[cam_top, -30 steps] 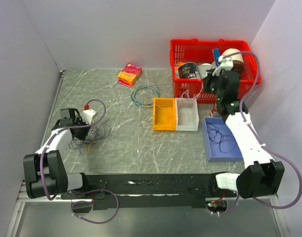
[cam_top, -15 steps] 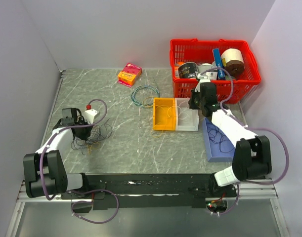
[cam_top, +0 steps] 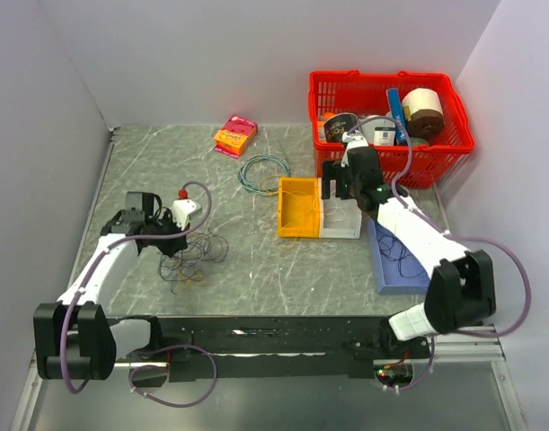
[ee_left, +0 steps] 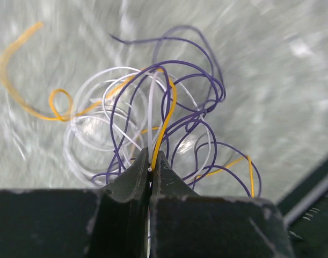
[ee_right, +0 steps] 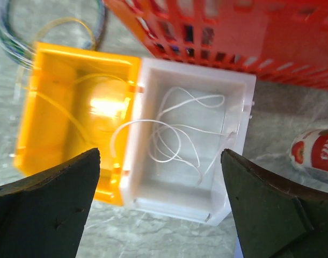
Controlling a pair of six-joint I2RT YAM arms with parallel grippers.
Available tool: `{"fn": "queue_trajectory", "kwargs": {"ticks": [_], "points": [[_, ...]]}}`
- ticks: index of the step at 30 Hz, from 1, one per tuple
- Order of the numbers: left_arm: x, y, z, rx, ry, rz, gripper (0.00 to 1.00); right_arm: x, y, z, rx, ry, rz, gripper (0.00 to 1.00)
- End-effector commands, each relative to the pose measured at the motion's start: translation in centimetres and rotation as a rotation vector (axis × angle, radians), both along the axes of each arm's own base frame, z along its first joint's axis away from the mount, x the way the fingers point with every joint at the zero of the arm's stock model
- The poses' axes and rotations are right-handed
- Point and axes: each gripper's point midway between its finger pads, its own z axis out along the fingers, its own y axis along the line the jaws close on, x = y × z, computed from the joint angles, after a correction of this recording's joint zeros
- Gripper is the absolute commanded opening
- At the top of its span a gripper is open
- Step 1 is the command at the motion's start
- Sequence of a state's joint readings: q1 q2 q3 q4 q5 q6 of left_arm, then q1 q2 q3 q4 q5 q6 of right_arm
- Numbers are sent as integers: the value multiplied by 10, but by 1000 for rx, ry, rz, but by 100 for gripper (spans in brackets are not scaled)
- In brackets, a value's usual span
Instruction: Untangle the cables
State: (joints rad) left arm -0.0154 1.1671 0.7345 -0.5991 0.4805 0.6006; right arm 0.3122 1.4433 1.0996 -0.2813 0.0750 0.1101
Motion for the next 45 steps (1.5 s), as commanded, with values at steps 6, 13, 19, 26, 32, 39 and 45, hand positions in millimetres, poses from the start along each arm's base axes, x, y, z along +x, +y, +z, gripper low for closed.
{"fn": "queue_trajectory", "kwargs": {"ticks": [6, 13, 19, 26, 32, 39, 45], "points": [[-13, -46, 82, -206, -43, -206, 1, -68, 131, 115, 178, -363, 512, 100], [-35, -66, 111, -305, -41, -342, 1, -171, 256, 152, 474, -424, 1252, 84], [-38, -71, 123, -322, -60, -350, 1, -169, 305, 146, 564, -350, 1346, 69], [-39, -72, 119, -318, -57, -350, 1, -161, 337, 120, 567, -256, 1360, 56], [-38, -73, 119, -319, -57, -357, 1, -151, 345, 103, 526, -199, 1334, 49], [-36, -73, 120, -315, -63, -360, 1, -150, 344, 86, 486, -153, 1342, 41], [-36, -73, 118, -310, -59, -357, 1, -151, 344, 76, 482, -121, 1345, 42]]}}
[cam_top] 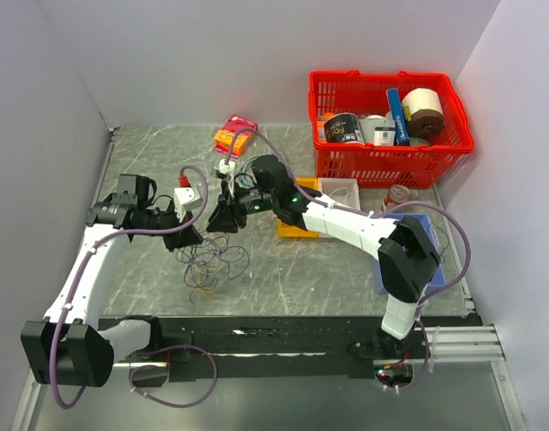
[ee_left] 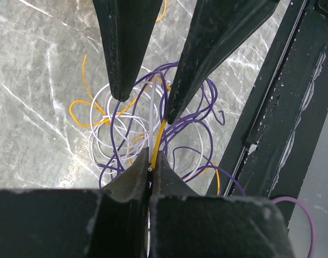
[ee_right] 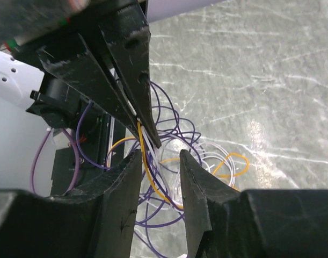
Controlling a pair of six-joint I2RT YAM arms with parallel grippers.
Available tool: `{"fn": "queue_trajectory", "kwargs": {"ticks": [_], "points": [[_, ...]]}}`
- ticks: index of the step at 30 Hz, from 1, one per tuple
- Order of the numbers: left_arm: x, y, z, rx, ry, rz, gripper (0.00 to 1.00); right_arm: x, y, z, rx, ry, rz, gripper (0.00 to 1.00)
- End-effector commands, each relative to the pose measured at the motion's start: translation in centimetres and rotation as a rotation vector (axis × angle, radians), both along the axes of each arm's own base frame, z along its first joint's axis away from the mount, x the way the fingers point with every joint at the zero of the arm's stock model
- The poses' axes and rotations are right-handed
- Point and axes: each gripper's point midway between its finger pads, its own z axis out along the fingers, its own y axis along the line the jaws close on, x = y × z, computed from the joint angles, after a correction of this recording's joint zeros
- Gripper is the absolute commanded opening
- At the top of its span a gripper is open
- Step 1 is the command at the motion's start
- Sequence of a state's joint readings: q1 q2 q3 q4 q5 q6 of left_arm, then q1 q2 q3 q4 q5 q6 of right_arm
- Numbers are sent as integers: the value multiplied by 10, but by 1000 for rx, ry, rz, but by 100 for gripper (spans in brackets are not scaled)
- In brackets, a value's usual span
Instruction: Untangle the cables
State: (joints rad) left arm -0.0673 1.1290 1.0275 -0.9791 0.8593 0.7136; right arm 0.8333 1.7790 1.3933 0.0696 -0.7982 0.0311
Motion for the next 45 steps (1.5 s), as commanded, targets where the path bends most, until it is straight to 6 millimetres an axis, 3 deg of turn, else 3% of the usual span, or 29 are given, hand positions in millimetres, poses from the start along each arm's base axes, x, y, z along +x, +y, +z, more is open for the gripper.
{"fn": "queue_trajectory", "kwargs": {"ticks": [1, 3, 4, 8, 11, 19, 26, 29, 32, 36, 40, 42, 43, 45], "points": [[1, -6, 15, -33, -49, -36, 1, 3, 8, 10, 19, -29, 15, 40], [2, -6, 16, -30, -52, -37, 1, 5, 10, 9, 14, -23, 9, 34], [2, -6, 17, -30, -54, -38, 1, 5, 11, 9, 15, -20, 7, 24], [1, -6, 15, -26, -54, -40, 1, 6, 12, 12, 14, -13, 5, 0], [0, -3, 5, -2, -45, -40, 6, 10, 10, 16, 13, -20, -23, 0], [1, 12, -36, 92, 0, 11, 9, 25, -8, 46, 2, -91, -152, 0], [1, 19, -60, 134, 16, 44, 17, 38, -27, 71, 10, -137, -266, 0], [3, 26, -76, 173, 24, 71, 19, 46, -40, 99, 49, -182, -330, 0], [2, 32, -91, 207, 39, 84, 18, 48, -58, 148, 123, -237, -399, 0], [1, 38, -106, 245, 47, 98, 15, 48, -98, 231, 250, -355, -554, 0], [-3, 45, -119, 283, 58, 111, 14, 35, -140, 319, 390, -517, -659, 0], [-3, 49, -124, 302, 59, 122, 14, 28, -159, 347, 421, -584, -700, 0], [-4, 50, -127, 309, 63, 122, 14, 23, -172, 370, 455, -619, -733, 0], [-4, 52, -129, 318, 59, 128, 14, 23, -186, 384, 441, -663, -778, 0]]}}
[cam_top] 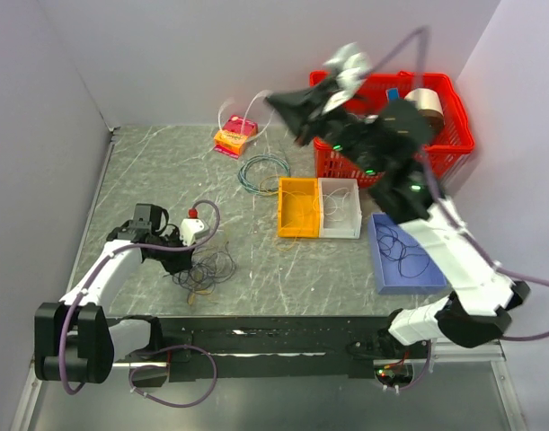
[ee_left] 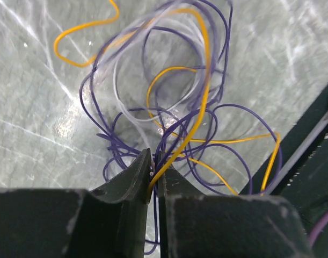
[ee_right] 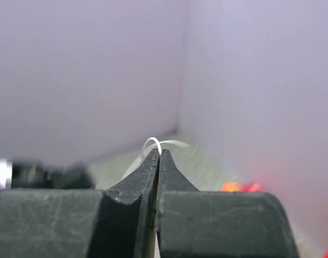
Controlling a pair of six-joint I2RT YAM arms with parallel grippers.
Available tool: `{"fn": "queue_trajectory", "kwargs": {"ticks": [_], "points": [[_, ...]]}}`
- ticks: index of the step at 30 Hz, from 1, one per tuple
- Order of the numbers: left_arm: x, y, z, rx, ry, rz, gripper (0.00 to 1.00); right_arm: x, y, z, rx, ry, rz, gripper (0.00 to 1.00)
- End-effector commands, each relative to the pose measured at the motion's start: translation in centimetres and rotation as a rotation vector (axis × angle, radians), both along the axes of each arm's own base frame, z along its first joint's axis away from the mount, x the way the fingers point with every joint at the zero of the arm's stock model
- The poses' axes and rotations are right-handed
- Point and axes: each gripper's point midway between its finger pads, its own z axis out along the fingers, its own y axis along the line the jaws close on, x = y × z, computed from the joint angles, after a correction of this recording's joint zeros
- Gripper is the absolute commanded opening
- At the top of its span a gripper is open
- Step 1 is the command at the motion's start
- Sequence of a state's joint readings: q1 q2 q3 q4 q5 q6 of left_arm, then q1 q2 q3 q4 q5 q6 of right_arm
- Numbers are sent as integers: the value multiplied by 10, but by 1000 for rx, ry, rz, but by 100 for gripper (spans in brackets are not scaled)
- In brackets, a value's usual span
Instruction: Untangle the cables
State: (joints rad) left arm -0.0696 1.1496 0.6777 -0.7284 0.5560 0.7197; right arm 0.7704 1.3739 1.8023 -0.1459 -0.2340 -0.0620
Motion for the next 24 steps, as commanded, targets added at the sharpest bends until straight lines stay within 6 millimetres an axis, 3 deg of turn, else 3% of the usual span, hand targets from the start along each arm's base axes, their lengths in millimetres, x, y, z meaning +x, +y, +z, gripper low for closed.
{"fn": "queue_trajectory", "kwargs": {"ticks": [1, 9, 11, 12, 14, 15, 20, 24], "points": [[5, 6, -8, 37, -29, 2, 14, -11, -63, 82, 87, -170, -193, 0], [7, 12, -18, 68, -18, 18, 14, -15, -144, 150, 215, -271, -385, 0], [7, 14, -22, 82, -12, 23, 14, -12, -160, 159, 217, -297, -441, 0], [6, 17, -26, 96, -6, 28, 13, -22, -173, 174, 244, -333, -466, 0], [8, 20, -31, 112, -7, 37, 13, -22, -183, 182, 238, -357, -509, 0], [7, 23, -35, 123, 0, 44, 13, -31, -197, 194, 261, -389, -544, 0], [15, 45, -51, 215, -5, 100, 13, -50, -228, 212, 295, -471, -652, 0], [19, 65, -60, 283, 6, 138, 13, -52, -233, 210, 283, -473, -665, 0]]}}
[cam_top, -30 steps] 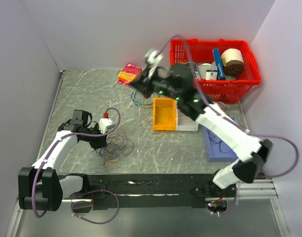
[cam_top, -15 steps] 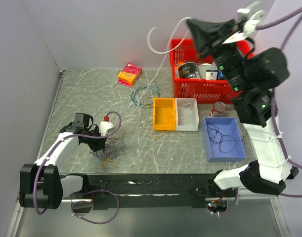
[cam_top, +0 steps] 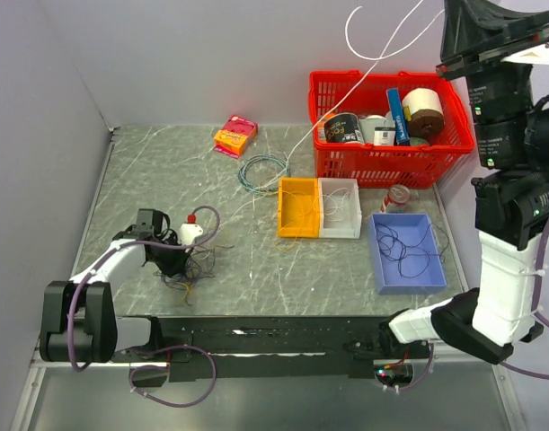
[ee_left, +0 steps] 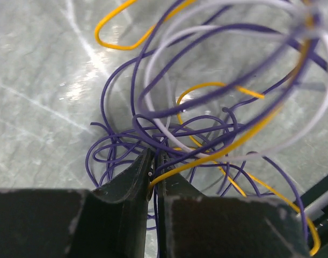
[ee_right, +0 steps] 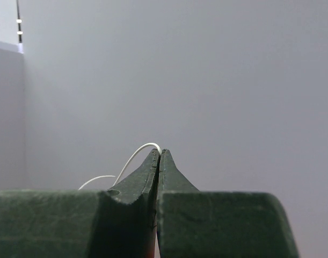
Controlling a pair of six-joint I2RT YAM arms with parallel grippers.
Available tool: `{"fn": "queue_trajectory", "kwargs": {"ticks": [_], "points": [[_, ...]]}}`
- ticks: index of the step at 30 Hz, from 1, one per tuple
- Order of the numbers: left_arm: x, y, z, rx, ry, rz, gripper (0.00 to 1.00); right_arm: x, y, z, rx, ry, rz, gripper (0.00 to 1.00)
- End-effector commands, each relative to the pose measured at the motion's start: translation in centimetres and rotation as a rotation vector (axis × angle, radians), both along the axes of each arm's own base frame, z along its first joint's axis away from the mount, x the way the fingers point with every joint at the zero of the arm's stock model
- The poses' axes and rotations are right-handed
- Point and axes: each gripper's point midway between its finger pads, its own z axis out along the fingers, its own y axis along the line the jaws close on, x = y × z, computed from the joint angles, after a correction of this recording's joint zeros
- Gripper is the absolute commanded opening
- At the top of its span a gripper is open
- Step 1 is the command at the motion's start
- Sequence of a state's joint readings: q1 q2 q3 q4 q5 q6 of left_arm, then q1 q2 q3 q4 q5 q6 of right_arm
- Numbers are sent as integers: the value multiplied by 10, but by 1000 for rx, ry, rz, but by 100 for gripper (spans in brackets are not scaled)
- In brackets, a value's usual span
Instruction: Untangle the cables
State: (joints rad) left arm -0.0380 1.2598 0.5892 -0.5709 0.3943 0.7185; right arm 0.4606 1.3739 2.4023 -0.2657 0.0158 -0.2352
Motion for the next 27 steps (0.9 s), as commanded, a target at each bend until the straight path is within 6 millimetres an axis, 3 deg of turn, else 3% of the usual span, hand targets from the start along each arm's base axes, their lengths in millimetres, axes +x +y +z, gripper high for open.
{"fn": "queue_trajectory", "kwargs": {"ticks": [1, 3, 5, 7, 8, 9, 10, 12, 14, 16, 20, 24, 27], "points": [[13, 34, -12, 144, -31, 45, 15, -17, -14, 11, 10, -51, -36, 0], [19, 46, -9, 167, -37, 83, 18, -10, -7, 3, -6, -26, -15, 0], [24, 44, 0, 149, -48, 87, 35, -12, 23, -7, -96, -33, 114, 0], [32, 25, 26, 47, -69, 50, 52, -10, 51, -25, -191, -26, 226, 0], [35, 16, 45, -3, -105, 32, 57, -17, 73, -35, -262, -40, 338, 0], [47, -6, 78, -126, -169, -23, 62, -10, 84, -48, -283, -11, 383, 0], [43, -16, 95, -179, -181, -55, 72, -10, 92, -53, -285, 0, 435, 0], [49, -44, 156, -332, -320, -158, 84, -7, 109, -70, -332, 21, 516, 0], [43, -59, 184, -415, -339, -233, 95, -9, 118, -76, -344, 13, 568, 0], [45, -74, 221, -500, -381, -289, 98, -3, 128, -87, -344, 48, 616, 0], [57, -111, 259, -598, -465, -356, 97, 1, 138, -97, -356, 74, 651, 0], [74, -135, 266, -667, -456, -327, 88, 3, 138, -97, -352, 87, 646, 0], [73, -152, 245, -624, -414, -367, 90, 4, 134, -94, -328, 95, 626, 0]]}}
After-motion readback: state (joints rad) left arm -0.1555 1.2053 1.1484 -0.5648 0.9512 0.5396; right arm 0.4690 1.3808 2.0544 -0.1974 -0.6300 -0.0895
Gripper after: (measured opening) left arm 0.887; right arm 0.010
